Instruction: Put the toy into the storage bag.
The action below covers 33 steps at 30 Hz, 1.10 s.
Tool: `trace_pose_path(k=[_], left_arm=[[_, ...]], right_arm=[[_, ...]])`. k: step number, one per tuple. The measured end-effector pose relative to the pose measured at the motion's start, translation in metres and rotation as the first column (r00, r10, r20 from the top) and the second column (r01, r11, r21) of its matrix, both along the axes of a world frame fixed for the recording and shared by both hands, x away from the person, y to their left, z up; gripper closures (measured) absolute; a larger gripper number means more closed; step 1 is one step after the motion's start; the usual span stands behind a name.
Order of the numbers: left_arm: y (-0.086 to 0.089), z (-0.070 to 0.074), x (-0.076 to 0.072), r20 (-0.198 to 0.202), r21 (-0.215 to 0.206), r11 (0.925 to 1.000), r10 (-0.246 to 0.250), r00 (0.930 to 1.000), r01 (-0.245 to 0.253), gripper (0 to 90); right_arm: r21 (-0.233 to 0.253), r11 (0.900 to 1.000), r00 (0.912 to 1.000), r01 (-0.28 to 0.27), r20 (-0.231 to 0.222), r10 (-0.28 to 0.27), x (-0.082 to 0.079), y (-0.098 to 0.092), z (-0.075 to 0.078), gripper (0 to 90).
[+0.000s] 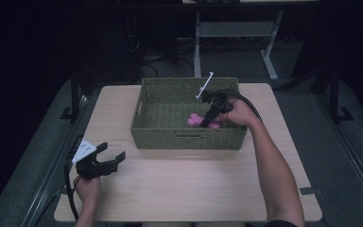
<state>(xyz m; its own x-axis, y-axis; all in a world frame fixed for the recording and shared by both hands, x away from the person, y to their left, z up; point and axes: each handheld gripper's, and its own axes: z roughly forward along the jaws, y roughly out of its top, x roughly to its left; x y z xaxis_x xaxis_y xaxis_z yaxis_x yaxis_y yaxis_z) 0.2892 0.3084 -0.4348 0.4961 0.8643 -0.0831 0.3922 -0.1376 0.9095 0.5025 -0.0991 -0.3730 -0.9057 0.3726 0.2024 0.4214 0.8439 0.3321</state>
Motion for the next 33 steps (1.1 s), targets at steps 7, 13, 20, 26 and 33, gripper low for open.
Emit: trace_pose_path(k=[7,13,20,26,33], left_arm=[[0.0,0.0,0.0,0.002,-0.004,1.0,0.001,1.0,-0.001,13.6],[0.0,0.0,-0.001,0.0,-0.001,1.0,-0.002,1.0,0.002,13.6],[0.0,0.001,-0.001,0.002,-0.005,1.0,-0.005,1.0,0.005,13.6],[-0.001,0.0,-0.001,0.002,-0.01,0.9999,-0.004,1.0,0.004,13.6],[0.0,0.001,-0.001,0.005,-0.007,1.0,-0.002,1.0,0.002,13.6]], right_arm=[[0.001,1.0,0.9999,0.01,-0.008,-0.01,0.001,0.0,-0.003,56.2],[0.025,0.999,0.9996,0.027,0.006,-0.027,0.0,-0.004,0.005,54.3],[0.056,0.997,0.9974,0.06,0.037,-0.062,-0.007,-0.011,0.022,48.7],[0.078,0.994,0.9951,0.078,0.054,-0.082,-0.012,-0.018,0.035,45.6],[0.077,0.993,0.9931,0.095,0.062,-0.099,-0.017,-0.025,0.041,42.8]])
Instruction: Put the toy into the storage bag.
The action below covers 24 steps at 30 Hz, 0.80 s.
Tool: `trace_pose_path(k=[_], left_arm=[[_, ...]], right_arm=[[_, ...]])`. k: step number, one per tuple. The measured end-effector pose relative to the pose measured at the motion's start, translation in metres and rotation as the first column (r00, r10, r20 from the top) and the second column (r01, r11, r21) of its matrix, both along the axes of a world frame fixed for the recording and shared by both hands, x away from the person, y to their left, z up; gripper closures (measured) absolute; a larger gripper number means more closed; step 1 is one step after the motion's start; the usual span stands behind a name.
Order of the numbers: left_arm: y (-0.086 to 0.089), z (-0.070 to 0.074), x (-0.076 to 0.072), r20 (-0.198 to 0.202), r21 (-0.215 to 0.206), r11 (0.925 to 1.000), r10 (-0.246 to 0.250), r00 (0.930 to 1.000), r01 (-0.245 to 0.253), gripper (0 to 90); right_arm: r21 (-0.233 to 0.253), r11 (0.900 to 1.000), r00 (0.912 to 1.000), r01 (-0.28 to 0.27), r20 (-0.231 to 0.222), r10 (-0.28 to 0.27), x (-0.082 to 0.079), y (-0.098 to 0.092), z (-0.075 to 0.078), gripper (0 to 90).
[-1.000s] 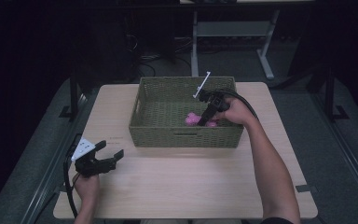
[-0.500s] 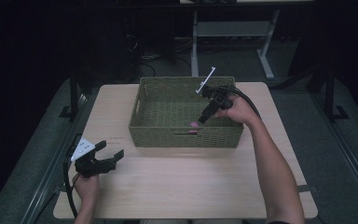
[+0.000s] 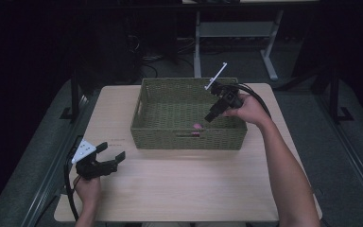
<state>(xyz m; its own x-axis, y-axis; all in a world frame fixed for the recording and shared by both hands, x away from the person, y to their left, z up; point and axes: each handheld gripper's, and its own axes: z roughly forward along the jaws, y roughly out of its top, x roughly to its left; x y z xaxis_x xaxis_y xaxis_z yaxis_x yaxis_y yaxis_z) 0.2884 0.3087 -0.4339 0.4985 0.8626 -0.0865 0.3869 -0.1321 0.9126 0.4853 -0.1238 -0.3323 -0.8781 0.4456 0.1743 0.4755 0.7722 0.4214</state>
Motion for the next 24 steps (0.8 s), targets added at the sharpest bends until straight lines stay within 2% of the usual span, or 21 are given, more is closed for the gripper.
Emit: trace_pose_path(k=[7,24], left_arm=[[-0.001,0.0,0.0,-0.001,-0.002,1.0,-0.001,1.0,0.001,13.6],[-0.002,0.0,0.0,-0.001,-0.002,1.0,-0.003,1.0,0.003,13.6]], right_arm=[[0.024,1.0,0.9997,0.007,0.022,-0.007,-0.01,-0.008,0.014,39.5],[0.059,0.998,0.9987,-0.006,0.052,0.003,-0.031,-0.016,0.031,37.6]])
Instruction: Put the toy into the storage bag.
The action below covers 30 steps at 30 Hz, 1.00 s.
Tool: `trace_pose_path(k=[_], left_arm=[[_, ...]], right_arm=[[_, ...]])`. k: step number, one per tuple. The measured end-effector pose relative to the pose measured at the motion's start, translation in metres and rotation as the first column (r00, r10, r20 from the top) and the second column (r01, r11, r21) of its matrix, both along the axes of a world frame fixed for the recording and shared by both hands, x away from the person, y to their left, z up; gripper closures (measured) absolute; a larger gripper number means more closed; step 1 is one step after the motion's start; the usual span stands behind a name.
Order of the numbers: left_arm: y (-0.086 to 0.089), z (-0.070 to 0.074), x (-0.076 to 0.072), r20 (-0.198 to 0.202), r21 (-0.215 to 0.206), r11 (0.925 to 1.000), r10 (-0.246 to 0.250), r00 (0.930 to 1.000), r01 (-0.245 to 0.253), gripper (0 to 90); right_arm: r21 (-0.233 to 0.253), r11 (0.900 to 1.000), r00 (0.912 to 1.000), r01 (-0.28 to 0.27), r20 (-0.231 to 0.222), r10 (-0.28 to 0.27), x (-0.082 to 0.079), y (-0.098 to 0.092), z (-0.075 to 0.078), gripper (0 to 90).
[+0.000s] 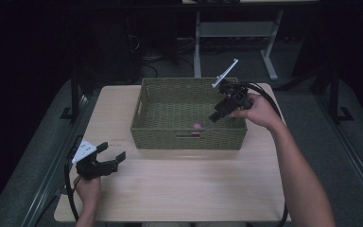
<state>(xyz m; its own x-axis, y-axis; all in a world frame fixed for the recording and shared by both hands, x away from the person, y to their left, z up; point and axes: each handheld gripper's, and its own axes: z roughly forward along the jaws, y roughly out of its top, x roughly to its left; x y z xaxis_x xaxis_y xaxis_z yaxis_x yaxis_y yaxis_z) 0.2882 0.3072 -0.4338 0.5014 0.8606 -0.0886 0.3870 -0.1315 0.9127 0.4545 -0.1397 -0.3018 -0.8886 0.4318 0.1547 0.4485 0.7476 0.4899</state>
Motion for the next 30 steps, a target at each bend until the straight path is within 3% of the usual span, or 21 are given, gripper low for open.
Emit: trace_pose_path(k=[30], left_arm=[[-0.001,0.0,0.0,0.0,0.003,1.0,-0.005,1.0,0.005,13.6]], right_arm=[[0.02,1.0,0.9999,-0.008,0.015,0.008,-0.038,-0.017,-0.002,33.9]])
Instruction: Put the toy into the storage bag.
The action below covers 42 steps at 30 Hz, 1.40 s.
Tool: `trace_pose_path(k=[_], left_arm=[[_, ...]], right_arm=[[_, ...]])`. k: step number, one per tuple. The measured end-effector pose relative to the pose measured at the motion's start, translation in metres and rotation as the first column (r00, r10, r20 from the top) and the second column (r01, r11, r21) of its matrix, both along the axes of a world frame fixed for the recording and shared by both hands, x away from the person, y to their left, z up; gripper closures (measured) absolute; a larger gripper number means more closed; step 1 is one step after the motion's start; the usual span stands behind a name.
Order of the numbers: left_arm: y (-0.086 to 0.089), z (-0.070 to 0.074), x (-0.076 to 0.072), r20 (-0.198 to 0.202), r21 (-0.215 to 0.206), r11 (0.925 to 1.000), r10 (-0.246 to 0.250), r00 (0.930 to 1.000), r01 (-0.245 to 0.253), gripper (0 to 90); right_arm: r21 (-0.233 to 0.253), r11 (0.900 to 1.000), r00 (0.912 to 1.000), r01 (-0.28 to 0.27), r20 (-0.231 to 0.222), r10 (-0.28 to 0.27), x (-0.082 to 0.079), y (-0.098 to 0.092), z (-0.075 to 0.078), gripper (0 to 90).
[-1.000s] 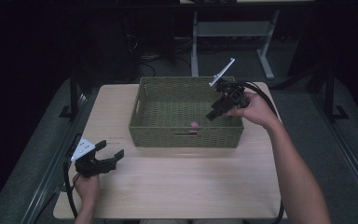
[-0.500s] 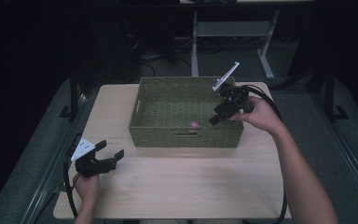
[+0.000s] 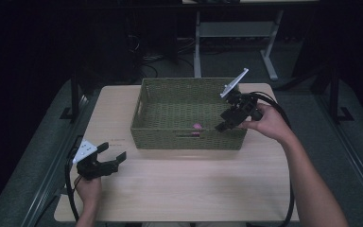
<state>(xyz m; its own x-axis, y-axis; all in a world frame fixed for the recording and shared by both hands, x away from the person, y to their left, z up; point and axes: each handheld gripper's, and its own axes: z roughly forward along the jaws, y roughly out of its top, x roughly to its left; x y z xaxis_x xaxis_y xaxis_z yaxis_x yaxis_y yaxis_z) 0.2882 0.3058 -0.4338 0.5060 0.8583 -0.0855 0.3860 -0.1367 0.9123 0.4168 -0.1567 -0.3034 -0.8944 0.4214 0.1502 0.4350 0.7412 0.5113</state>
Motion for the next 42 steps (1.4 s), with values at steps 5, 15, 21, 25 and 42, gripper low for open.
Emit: trace_pose_path(k=[5,15,21,25,42], left_arm=[[0.0,0.0,0.0,0.0,0.001,1.0,0.0,1.0,0.0,13.6],[-0.001,0.0,0.0,0.0,0.003,1.0,-0.002,1.0,0.002,13.6],[-0.001,0.0,0.0,-0.001,0.005,1.0,-0.003,1.0,0.003,13.6],[-0.001,0.0,0.0,-0.002,0.006,1.0,-0.002,1.0,0.002,13.6],[-0.002,0.0,0.0,-0.002,0.009,0.9999,-0.006,1.0,0.006,13.6]], right_arm=[[0.0,1.0,1.0,0.002,0.0,-0.002,-0.004,-0.002,-0.002,33.4],[0.015,1.0,1.0,0.001,-0.005,-0.001,-0.017,-0.008,-0.01,32.0],[0.016,1.0,1.0,0.003,-0.005,-0.003,-0.023,-0.011,-0.014,31.7],[0.02,1.0,1.0,0.006,0.001,-0.006,-0.027,-0.014,-0.016,30.9],[0.039,0.999,0.9994,0.024,-0.028,-0.022,-0.038,-0.025,-0.044,30.4]])
